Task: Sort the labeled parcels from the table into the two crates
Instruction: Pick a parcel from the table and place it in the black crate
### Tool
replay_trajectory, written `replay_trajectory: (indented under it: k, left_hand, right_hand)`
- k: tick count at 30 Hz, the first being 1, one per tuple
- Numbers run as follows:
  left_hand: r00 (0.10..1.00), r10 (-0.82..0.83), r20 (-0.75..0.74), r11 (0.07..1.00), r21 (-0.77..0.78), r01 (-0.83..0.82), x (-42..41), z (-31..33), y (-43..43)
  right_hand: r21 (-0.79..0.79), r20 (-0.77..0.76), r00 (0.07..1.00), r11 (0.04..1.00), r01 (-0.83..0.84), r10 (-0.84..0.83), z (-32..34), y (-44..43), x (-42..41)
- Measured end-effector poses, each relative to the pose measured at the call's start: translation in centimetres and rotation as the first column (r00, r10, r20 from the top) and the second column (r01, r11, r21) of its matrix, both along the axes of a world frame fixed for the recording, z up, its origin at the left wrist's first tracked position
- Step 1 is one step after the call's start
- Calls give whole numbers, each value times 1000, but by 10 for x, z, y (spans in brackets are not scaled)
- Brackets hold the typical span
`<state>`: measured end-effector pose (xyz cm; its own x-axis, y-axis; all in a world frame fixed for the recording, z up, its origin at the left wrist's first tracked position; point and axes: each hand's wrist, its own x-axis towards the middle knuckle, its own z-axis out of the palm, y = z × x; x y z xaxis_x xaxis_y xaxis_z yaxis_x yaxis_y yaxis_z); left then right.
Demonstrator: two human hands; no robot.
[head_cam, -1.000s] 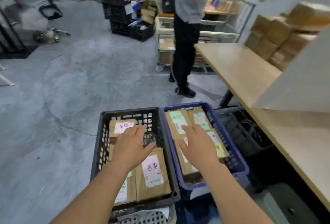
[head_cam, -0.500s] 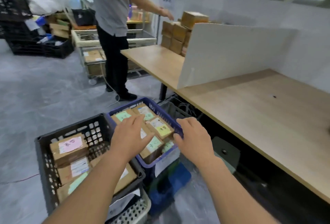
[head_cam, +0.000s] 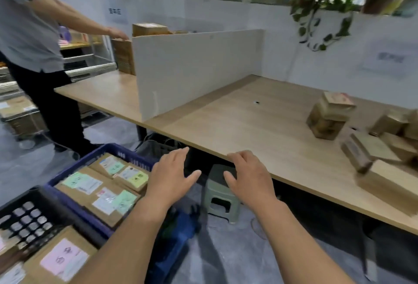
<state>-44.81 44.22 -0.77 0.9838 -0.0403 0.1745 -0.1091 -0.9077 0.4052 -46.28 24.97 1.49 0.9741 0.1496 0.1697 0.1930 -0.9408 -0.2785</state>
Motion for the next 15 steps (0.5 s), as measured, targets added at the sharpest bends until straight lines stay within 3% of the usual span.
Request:
replay_trajectory:
  k: [15]
  left_hand:
    - [957,-289,-22,957,19,290,25,-16,-296]
  right_hand:
    - [-3,-18,962,962,273,-274,-7,-279,-11]
